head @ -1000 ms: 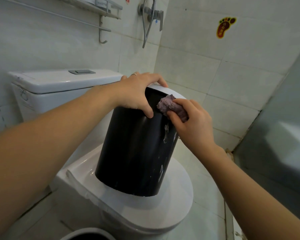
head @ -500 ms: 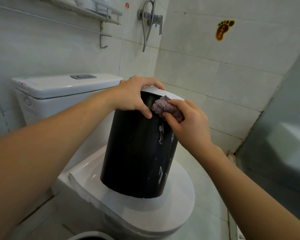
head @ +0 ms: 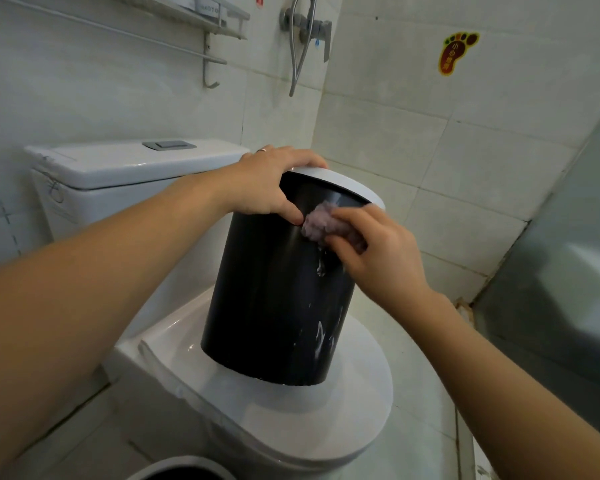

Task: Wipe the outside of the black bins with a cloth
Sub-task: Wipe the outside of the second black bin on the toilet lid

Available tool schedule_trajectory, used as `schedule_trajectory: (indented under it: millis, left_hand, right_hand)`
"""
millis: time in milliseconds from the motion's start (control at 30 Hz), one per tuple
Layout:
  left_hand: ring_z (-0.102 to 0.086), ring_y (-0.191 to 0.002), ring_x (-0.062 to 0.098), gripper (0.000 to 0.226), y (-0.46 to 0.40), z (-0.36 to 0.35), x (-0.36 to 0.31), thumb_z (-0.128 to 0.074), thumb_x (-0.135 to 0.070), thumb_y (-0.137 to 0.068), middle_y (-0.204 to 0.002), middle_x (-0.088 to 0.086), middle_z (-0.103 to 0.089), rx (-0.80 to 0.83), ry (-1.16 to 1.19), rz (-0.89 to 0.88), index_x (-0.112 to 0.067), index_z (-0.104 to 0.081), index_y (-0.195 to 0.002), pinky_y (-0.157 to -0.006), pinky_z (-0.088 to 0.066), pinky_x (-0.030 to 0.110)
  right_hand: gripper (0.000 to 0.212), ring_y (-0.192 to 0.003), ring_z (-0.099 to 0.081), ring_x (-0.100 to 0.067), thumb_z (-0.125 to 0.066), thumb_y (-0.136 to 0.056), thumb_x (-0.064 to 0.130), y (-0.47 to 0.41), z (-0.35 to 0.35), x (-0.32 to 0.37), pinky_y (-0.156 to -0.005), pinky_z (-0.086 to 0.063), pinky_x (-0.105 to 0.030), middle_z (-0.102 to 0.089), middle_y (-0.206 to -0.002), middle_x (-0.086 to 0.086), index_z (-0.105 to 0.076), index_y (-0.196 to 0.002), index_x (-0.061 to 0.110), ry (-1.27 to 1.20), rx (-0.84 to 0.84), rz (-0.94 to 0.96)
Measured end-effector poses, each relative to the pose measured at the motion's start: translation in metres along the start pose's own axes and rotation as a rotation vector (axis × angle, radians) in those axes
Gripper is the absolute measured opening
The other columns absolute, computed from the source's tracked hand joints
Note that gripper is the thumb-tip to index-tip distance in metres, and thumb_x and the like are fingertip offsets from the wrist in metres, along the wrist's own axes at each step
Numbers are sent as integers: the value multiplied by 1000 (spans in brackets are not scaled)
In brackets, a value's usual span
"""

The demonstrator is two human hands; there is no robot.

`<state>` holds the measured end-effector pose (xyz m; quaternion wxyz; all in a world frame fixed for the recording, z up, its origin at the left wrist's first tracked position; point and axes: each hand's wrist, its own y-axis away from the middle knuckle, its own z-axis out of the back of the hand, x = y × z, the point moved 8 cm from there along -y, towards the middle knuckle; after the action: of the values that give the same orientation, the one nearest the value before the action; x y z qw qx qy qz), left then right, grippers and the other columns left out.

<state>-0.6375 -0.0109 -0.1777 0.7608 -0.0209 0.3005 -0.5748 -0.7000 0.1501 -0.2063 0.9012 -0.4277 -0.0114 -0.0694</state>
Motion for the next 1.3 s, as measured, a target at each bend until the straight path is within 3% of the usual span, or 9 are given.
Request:
schedule_trajectory:
  millis: [100,367,600,700,867,1067,1133,1200,1300]
  left_hand:
    - [-38,-126,18,77,0,-1,-2,-85,-25,-68,-129,-9,-53,11,8,-11,-47,-48,-132,-110,-33,46]
    - [-37,-125,19,77,-1,-2,-1,-85,-27,-68,-128,-11,-54,3,-8,-8,-50,-48,-131,-110,-32,46]
    - [-38,-122,19,75,-1,-4,-2,-85,-28,-70,-125,-14,-52,26,-9,2,-55,-46,-129,-108,-34,44]
    - [-37,-118,15,74,-2,-5,-7,-85,-27,-70,-119,-17,-50,22,-16,-15,-53,-46,-129,-105,-32,40]
    - [-35,-116,12,80,-4,-9,-19,-86,-30,-68,-117,-23,-45,13,-84,-46,-47,-46,-135,-106,-28,36]
    - [-36,-124,17,81,-3,-6,-13,-86,-29,-69,-122,-20,-47,9,-84,-27,-44,-45,-138,-111,-27,43]
    - [-35,-121,15,81,-3,-6,-13,-86,-29,-69,-120,-20,-46,9,-85,-26,-45,-46,-137,-111,-27,45]
    - [-35,-116,13,80,-3,-8,-15,-86,-30,-68,-118,-22,-45,8,-87,-36,-46,-46,-135,-110,-27,45]
    - [-32,-112,11,79,-5,-10,-19,-86,-33,-67,-117,-23,-44,10,-108,-62,-49,-46,-133,-110,-26,44]
  right_hand:
    - [33,-88,-62,-26,-71,-88,27,-10,3,-5,-70,-52,-42,-65,-103,-4,-68,-119,17,-5,-50,-76]
    - [30,-72,-62,-24,-79,-82,15,30,-6,7,-58,-54,-41,-64,-90,-7,-71,-110,9,-23,0,61]
    - [26,-82,-53,-3,-65,-92,30,26,23,-40,-71,-44,-18,-61,-100,8,-60,-115,21,-177,-337,-417]
    - [27,-89,-53,-4,-60,-94,35,25,23,-53,-76,-44,-21,-58,-111,8,-55,-119,24,-203,-389,-591]
    - [40,-92,-51,-9,-55,-95,39,21,-1,-29,-76,-40,-26,-47,-120,4,-46,-130,21,-181,-259,-573]
    - [51,-98,-40,20,-41,-98,19,28,-10,-18,-81,-31,3,-44,-113,8,-40,-149,20,-287,-104,-470]
    - [50,-93,-51,12,-50,-97,16,28,-7,-21,-80,-40,-3,-53,-108,11,-45,-144,30,-339,-89,-498]
    - [40,-84,-62,-2,-58,-93,15,30,-8,-27,-76,-57,-25,-62,-99,11,-52,-123,42,-518,-113,-583]
    - [26,-74,-65,-10,-62,-93,19,32,-5,-29,-64,-58,-45,-63,-87,5,-45,-97,38,-542,-157,-627]
